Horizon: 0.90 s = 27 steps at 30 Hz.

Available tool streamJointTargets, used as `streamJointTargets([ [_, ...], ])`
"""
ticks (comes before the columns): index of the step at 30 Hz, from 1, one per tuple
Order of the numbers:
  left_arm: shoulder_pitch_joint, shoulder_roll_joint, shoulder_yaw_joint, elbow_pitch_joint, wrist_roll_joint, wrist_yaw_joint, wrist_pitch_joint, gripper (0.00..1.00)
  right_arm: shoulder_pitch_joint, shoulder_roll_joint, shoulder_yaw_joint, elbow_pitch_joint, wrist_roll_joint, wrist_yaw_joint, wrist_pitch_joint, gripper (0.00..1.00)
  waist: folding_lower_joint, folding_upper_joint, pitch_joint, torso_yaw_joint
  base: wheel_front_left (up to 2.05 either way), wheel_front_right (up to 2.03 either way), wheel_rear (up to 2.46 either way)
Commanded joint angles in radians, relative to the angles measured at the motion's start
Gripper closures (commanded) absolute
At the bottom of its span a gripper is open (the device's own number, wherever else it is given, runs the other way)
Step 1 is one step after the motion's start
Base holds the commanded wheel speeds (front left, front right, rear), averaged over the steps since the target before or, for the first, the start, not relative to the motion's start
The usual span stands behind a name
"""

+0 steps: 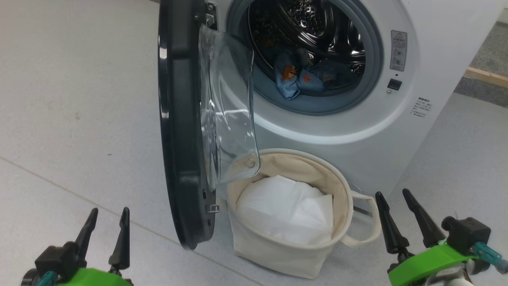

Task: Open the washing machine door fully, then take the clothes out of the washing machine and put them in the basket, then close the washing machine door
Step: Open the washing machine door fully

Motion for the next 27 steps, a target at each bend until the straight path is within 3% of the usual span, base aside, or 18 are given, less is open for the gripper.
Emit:
streamJointTargets([
  [1,-0.032,0.031,0.033,-0.028,-0.009,0.005,-0.003,0.00,-0.018,-0.011,0.000,-0.032,-0.012,0.001,-0.013,0.00,0.0000,-0.0001,0.000,-0.001,0.00,0.00,0.00],
  [10,-0.034,0.032,0.028,-0.026,-0.021,0.006,-0.001,0.00,-0.022,-0.006,-0.001,-0.016,-0.010,0.001,-0.013,0.00,0.0000,-0.0001,-0.002,-0.004,0.00,0.00,0.00],
  [11,-0.035,0.031,0.027,-0.027,-0.023,0.006,-0.001,0.07,-0.023,-0.005,0.000,-0.015,-0.010,0.001,-0.013,0.00,0.0000,-0.0001,-0.002,-0.004,0.00,0.00,0.00],
  [12,-0.037,0.030,0.026,-0.030,-0.026,0.005,-0.002,1.00,-0.023,-0.004,0.000,-0.015,-0.009,0.001,-0.013,0.00,0.0000,-0.0001,-0.002,-0.004,0.00,0.00,0.00],
  [21,-0.071,-0.027,0.031,-0.212,-0.034,0.004,-0.020,1.00,-0.026,0.004,-0.017,-0.025,0.000,0.001,-0.013,0.00,0.0000,-0.0001,-0.001,0.003,0.00,0.00,0.00],
  [27,-0.080,-0.094,-0.026,-0.465,0.026,0.003,-0.023,1.00,-0.032,0.010,-0.015,-0.031,0.002,0.001,-0.013,0.00,0.0000,-0.0001,-0.001,-0.003,0.00,0.00,0.00],
])
